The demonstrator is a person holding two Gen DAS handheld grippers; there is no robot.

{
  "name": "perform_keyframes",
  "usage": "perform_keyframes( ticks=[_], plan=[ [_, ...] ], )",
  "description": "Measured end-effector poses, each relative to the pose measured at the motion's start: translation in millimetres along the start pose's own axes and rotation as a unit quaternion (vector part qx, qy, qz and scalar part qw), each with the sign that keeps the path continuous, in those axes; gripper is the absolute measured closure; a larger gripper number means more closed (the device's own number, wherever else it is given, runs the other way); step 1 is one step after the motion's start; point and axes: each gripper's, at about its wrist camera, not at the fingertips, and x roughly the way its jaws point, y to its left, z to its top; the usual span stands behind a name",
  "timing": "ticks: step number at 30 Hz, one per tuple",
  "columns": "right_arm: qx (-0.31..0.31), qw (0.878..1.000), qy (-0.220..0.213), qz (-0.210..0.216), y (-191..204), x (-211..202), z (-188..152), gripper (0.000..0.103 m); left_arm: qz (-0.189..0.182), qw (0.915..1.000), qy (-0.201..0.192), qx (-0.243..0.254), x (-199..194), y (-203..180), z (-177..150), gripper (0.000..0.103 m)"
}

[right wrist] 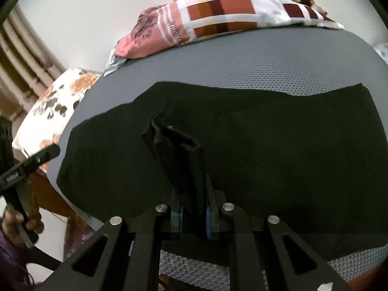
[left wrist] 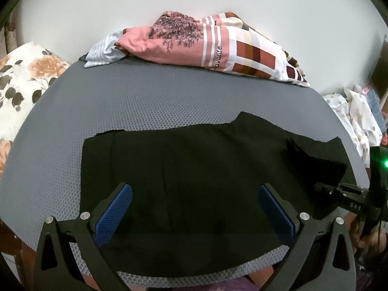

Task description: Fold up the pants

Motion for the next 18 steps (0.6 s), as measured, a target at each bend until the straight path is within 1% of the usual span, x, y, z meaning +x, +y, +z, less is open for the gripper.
perform_keyframes(
  ticks=[7, 10, 11, 12, 13, 14, 15, 16, 17, 18],
  plan=[
    [-0.038, 0.999, 0.002, -0.014, 14, 2, -5, 0.09, 0.001, 1.0, 0.007, -0.001, 3, 0, 0, 0.001],
    [-0.041, 0.999, 0.01, 0.001, 15, 4, -7, 0.081, 0.0, 0.9999, 0.012, -0.003, 5, 1, 0, 0.001],
    [-0.04, 0.999, 0.015, 0.019, 15, 4, -8, 0.071, 0.0, 0.9999, 0.013, -0.004, 5, 2, -1, 0.001],
    [-0.038, 0.998, 0.019, 0.035, 17, 4, -9, 0.057, 0.001, 0.9999, 0.016, -0.005, 5, 2, -1, 0.001],
    [-0.037, 0.997, 0.024, 0.063, 17, 2, -10, 0.05, 0.001, 0.9999, 0.016, -0.005, 5, 2, -1, 0.001],
    [-0.035, 0.995, 0.026, 0.095, 16, -1, -11, 0.041, 0.001, 0.9998, 0.017, -0.006, 5, 3, -1, 0.001],
    [-0.022, 0.991, 0.02, 0.131, 11, -8, -12, 0.04, 0.001, 0.9998, 0.016, -0.007, 5, 3, -1, 0.001],
    [0.006, 0.985, 0.01, 0.173, -1, -17, -11, 0.04, 0.0, 0.9998, 0.016, -0.009, 4, 3, -1, 0.001],
    [0.037, 0.978, 0.003, 0.205, -15, -23, -8, 0.04, -0.001, 0.9998, 0.016, -0.009, 4, 4, -1, 0.001],
    [0.063, 0.973, -0.005, 0.224, -27, -28, -7, 0.04, -0.002, 0.9998, 0.016, -0.01, 5, 4, 0, 0.001]
  ],
)
